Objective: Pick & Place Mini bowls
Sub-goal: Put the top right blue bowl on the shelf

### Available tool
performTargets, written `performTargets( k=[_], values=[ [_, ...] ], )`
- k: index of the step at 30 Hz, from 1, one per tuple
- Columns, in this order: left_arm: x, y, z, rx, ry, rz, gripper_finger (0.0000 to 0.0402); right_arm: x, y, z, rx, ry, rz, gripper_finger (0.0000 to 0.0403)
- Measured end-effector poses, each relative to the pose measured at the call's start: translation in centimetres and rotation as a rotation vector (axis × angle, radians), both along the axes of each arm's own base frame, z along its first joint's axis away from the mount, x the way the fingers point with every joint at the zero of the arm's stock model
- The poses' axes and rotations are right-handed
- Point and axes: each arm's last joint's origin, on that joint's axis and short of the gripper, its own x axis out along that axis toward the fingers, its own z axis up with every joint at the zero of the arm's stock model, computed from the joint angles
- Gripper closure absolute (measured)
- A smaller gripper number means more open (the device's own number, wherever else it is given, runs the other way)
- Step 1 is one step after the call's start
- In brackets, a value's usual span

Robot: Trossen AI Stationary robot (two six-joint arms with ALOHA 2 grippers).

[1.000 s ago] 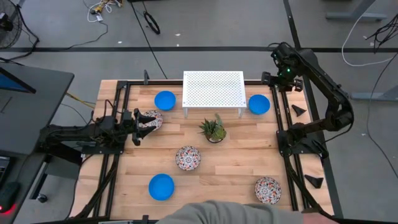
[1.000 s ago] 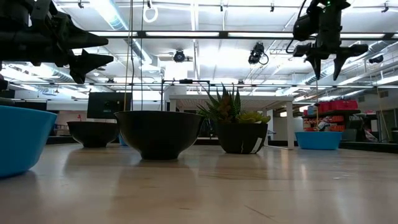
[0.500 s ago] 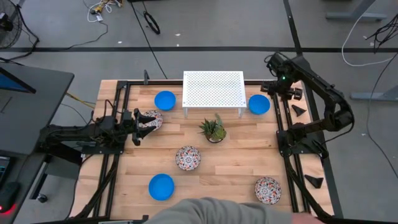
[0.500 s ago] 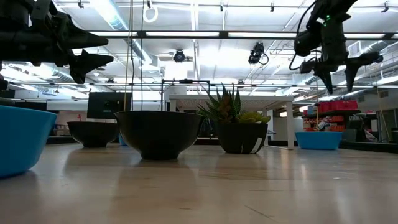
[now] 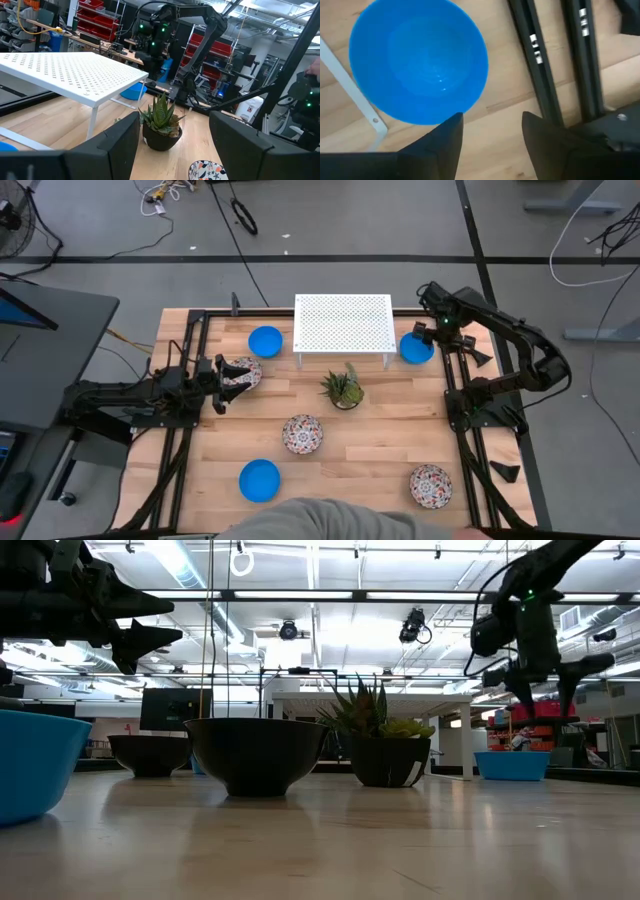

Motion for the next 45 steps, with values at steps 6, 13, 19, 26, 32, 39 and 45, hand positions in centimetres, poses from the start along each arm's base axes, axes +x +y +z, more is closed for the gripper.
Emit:
performTargets(
  k=[6, 13, 19, 26, 32, 39, 45],
  values=[
    [0.0, 0.0, 0.0, 0.0, 0.0, 0.0, 0.0156, 0.3, 0.2, -2.2, -0.034, -0.019, -0.032, 0.0197],
    [0.0, 0.0, 0.0, 0.0, 0.0, 0.0, 0.0156, 0.4, 1.2, -4.7, -0.04, -0.013, -0.062, 0.0197],
    [0.0, 0.0, 0.0, 0.0, 0.0, 0.001, 0.0156, 0.3, 1.6, -5.8, -0.065, 0.02, -0.072, 0.0197],
    [0.0, 0.0, 0.0, 0.0, 0.0, 0.0, 0.0156, 0.1, 1.9, -6.5, -0.07, 0.029, -0.093, 0.0197],
    [0.0, 0.0, 0.0, 0.0, 0.0, 0.0, 0.0156, 0.2, 1.9, -6.5, -0.073, 0.028, -0.09, 0.0204],
    [0.0, 0.0, 0.0, 0.0, 0.0, 0.001, 0.0156, 0.3, 2.0, -6.5, -0.072, 0.028, -0.073, 0.0264],
    [0.0, 0.0, 0.0, 0.0, 0.0, 0.0, 0.0156, 0.3, 2.0, -6.5, -0.07, 0.028, -0.045, 0.0328]
  ],
)
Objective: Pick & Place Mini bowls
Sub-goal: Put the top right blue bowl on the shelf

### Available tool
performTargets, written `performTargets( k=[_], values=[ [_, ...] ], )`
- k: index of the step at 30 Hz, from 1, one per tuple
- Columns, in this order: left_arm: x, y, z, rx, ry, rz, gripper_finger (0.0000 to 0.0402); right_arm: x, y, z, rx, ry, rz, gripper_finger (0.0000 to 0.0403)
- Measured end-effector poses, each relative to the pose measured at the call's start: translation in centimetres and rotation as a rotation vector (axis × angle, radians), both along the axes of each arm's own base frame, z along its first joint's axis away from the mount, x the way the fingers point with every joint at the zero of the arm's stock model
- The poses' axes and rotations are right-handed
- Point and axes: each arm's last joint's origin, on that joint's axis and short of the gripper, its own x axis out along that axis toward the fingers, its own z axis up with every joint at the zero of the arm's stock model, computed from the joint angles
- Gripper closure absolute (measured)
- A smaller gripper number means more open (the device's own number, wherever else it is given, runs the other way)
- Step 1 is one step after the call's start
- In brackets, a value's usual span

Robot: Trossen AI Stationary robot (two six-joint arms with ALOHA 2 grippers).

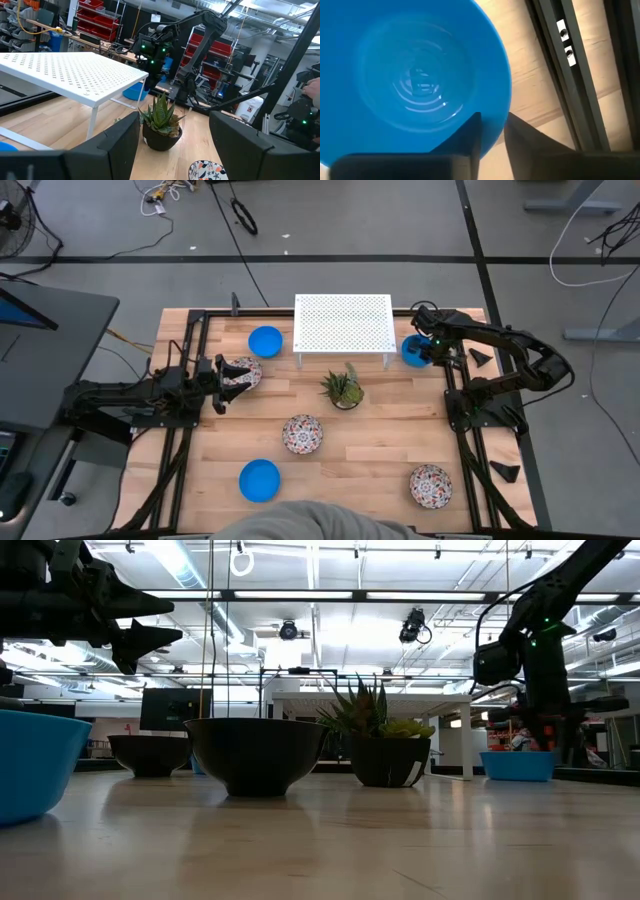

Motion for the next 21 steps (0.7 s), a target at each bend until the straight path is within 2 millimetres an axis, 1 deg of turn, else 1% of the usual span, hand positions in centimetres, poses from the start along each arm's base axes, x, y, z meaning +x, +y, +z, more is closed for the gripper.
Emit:
performTargets(
  k=[5, 8, 17, 21],
  values=[
    [0.0, 0.0, -0.01, 0.0, 0.0, 0.0, 0.0156, 0.01, -0.01, 0.03, 0.0, -0.001, 0.013, 0.0375],
    [0.0, 0.0, -0.01, 0.0, 0.001, 0.0, 0.0156, 0.04, -0.04, 0.08, -0.002, -0.004, 0.021, 0.0394],
    [0.0, 0.0, -0.01, 0.0, 0.0, 0.0, 0.0156, -0.08, 0.13, 0.1, 0.019, 0.003, 0.022, 0.0397],
    [0.0, 0.0, 0.0, 0.0, 0.0, 0.0, 0.0156, -0.01, 0.12, 0.59, 0.037, -0.007, 0.024, 0.0398]
  ],
)
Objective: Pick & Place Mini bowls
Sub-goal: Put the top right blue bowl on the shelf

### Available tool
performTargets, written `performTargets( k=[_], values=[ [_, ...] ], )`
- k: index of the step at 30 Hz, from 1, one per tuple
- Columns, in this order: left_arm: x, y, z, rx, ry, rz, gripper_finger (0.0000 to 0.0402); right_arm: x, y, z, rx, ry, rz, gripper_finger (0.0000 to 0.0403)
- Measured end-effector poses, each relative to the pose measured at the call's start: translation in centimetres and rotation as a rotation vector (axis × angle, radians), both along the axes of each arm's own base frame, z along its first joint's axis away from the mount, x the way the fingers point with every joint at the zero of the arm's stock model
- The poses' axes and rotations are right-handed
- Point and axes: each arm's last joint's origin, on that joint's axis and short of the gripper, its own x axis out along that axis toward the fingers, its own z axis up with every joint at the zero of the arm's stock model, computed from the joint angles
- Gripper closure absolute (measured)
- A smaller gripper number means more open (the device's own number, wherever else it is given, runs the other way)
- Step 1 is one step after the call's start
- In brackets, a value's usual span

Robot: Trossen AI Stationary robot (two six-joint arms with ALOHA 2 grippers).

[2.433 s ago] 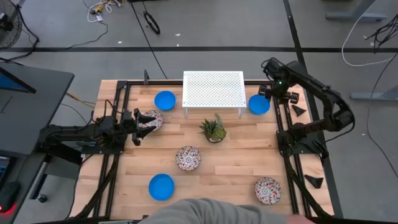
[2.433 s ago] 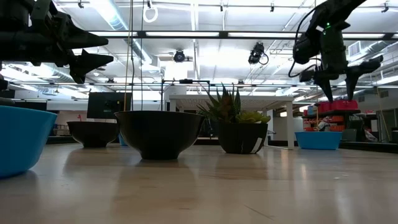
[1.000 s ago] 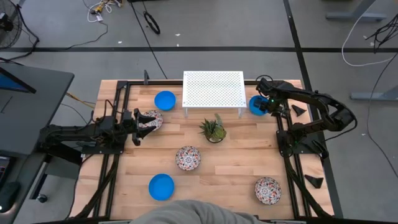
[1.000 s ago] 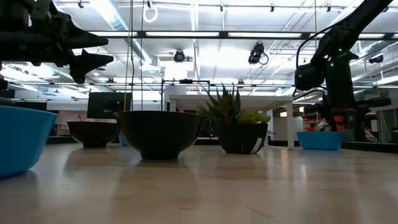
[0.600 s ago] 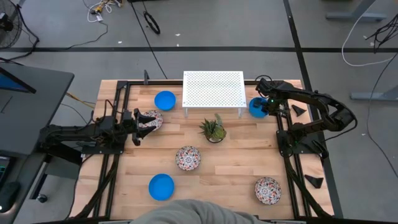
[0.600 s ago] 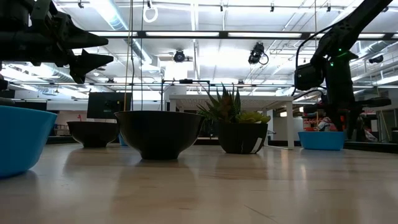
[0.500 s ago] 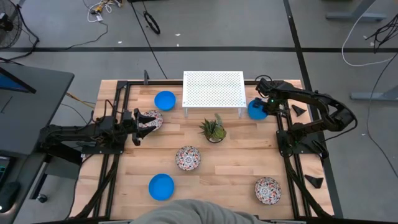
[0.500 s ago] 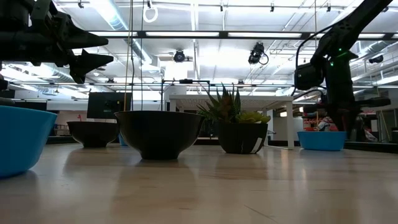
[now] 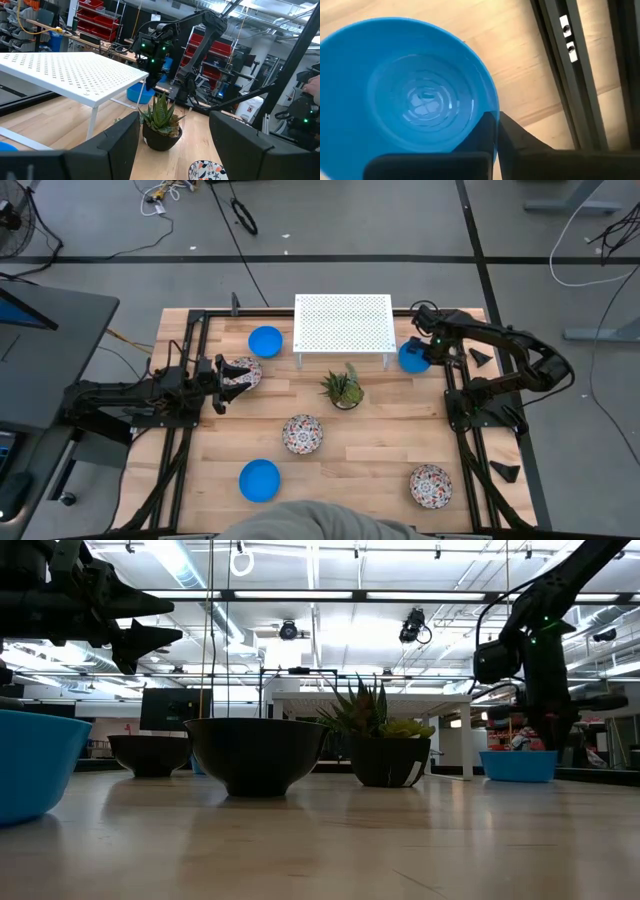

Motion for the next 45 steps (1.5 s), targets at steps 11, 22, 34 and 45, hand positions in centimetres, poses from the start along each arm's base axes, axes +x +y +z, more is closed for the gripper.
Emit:
performTargets(
  k=[11, 22, 34, 45],
  values=[
    [0.0, 0.0, 0.0, 0.0, 0.0, 0.0, 0.0156, 0.0, -0.1, 3.9, 0.039, 0.024, 0.064, 0.0399],
    [0.0, 0.0, 0.0, 0.0, 0.001, 0.0, 0.0156, 0.0, 0.0, 8.3, 0.057, 0.021, 0.126, 0.0399],
    [0.0, 0.0, 0.0, 0.0, 0.0, 0.0, 0.0156, -0.3, 0.4, 14.3, 0.014, -0.012, 0.271, 0.0399],
    [0.0, 0.0, 0.0, 0.0, 0.0, 0.0, 0.0156, -0.1, 0.2, 18.0, -0.118, -0.072, 0.509, 0.0399]
  ],
)
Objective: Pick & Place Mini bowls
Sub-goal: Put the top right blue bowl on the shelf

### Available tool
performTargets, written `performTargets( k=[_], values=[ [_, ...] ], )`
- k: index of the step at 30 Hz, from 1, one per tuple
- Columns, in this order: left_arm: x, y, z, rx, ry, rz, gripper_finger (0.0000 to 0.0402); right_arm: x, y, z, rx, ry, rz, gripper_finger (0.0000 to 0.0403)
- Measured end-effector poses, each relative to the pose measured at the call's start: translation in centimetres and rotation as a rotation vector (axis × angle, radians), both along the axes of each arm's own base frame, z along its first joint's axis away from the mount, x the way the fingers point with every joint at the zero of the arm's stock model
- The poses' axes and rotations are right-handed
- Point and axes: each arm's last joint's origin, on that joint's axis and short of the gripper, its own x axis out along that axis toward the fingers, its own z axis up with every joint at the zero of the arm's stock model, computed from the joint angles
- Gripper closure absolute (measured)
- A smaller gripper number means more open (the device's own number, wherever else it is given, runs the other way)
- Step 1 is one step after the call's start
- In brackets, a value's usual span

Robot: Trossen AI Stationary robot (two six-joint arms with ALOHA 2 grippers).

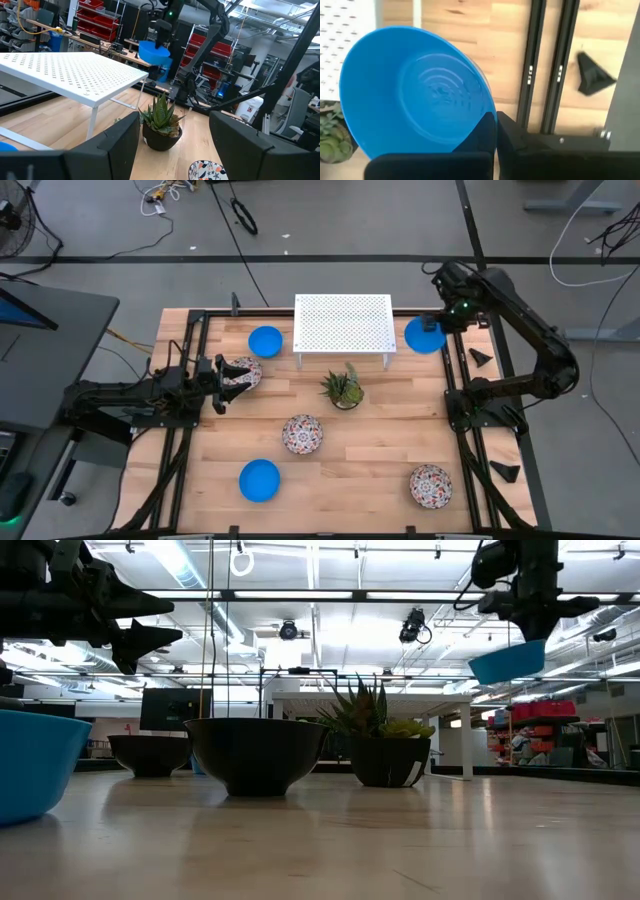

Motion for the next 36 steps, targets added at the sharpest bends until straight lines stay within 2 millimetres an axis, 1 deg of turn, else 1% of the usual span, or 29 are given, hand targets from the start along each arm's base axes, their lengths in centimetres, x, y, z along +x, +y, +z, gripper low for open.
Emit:
performTargets(
  k=[3, 14, 25, 36],
  values=[
    [0.0, 0.0, 0.0, 0.0, 0.0, 0.0, 0.0156, 0.0, 0.0, 0.3, -0.01, -0.008, 0.053, 0.0399],
    [0.0, 0.0, 0.0, 0.0, 0.0, 0.0, 0.0156, 0.1, 0.0, 0.4, -0.008, -0.008, 0.185, 0.0398],
    [0.0, 0.0, 0.0, 0.0, 0.001, 0.0, 0.0156, 0.1, 0.0, 0.3, -0.008, -0.005, 0.208, 0.0397],
    [0.0, 0.0, 0.0, 0.0, 0.0, 0.0, 0.0156, 1.1, -1.3, -0.9, 0.062, 0.012, 0.15, 0.0397]
  ],
)
